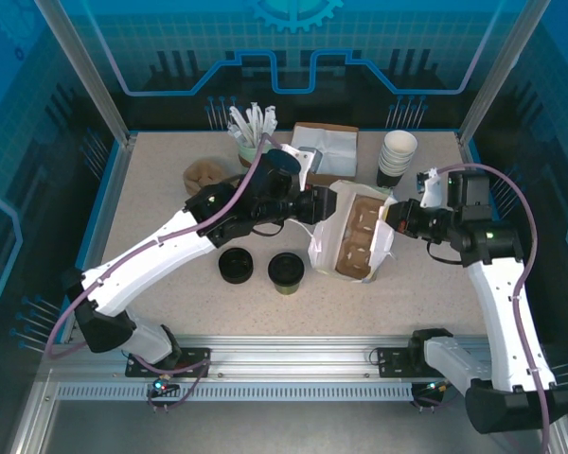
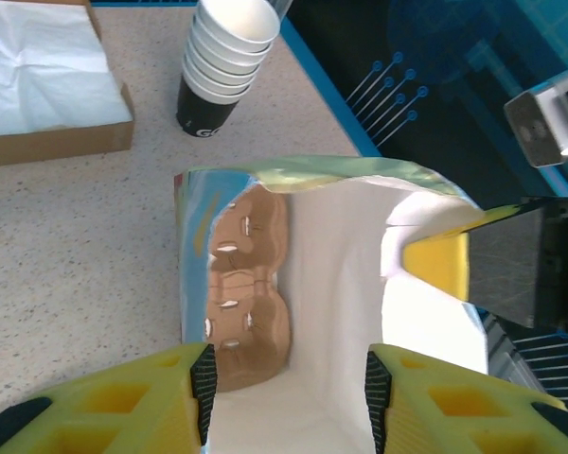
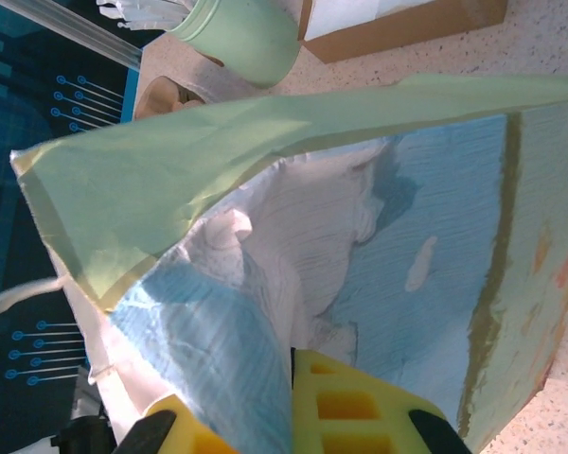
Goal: Pack the takeout coffee
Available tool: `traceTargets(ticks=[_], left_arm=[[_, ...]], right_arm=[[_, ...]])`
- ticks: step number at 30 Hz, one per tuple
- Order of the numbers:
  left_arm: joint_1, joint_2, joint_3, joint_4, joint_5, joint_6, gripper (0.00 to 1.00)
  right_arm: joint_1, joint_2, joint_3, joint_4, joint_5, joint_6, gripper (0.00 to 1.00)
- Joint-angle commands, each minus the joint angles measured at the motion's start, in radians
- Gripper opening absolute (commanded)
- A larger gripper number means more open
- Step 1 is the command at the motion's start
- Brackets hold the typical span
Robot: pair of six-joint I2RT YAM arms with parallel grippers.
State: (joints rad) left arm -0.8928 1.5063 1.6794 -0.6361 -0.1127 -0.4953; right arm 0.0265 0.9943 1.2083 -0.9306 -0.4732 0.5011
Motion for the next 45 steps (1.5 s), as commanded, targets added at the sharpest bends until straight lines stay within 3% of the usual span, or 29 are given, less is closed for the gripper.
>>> traceTargets(ticks=[1,7,26,37,45], left_arm=[[0.021,0.017,0.010,-0.045,-0.018,-0.009,0.48],[0.042,0.021,0.010,-0.067,-0.018,-0.020,0.48],[0.146,0.001,-0.009,-0.109,-0.004,-0.011,0.51],[0.176,-0.084,-0.048,-0.131,-0.029,0.063,0.62],[0.176,-0.218,-0.151,-0.137,-0.045,0.088,0.80]], right_arm=[[-0.041,0.046,0.053,-0.047,-0.126,0.005,0.00],[-0.088,0.147,0.079,-0.078,-0.243,-0.023,0.00],[-0.103,0.417,0.219,-0.077,-0.184,-0.147,0.01],[-0.075,0.517,0.318,-0.103,-0.125,-0.187,0.28],[-0.039,0.498,0.421,-0.196,-0.009,-0.207,0.44]])
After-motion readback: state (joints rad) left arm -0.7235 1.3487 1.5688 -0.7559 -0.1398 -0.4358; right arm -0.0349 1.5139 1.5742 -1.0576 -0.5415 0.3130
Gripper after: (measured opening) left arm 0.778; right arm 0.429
